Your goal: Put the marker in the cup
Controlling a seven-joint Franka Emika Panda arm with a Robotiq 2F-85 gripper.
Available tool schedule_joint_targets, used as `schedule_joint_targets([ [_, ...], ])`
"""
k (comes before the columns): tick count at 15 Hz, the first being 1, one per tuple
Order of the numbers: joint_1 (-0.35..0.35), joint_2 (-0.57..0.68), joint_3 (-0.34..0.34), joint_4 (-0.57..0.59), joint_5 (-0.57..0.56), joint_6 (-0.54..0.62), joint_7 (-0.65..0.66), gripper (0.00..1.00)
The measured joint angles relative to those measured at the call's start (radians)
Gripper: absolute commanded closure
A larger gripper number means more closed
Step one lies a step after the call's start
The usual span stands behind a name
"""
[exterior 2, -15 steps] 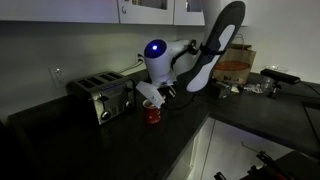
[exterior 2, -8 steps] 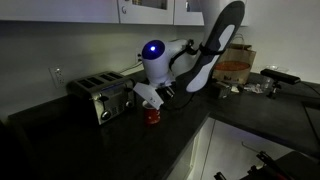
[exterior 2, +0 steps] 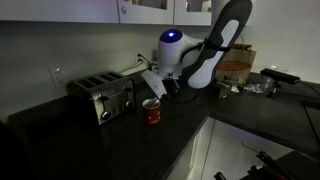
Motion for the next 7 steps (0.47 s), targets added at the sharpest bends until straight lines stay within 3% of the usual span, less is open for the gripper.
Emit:
schedule_joint_targets([
  [3, -0.171, -0.039, 0.164, -0.099, 0.289, 0.061, -0.270, 0.00],
  [7, -0.413, -0.077, 0.513, -0.213, 0.752, 0.089, -0.639, 0.00],
])
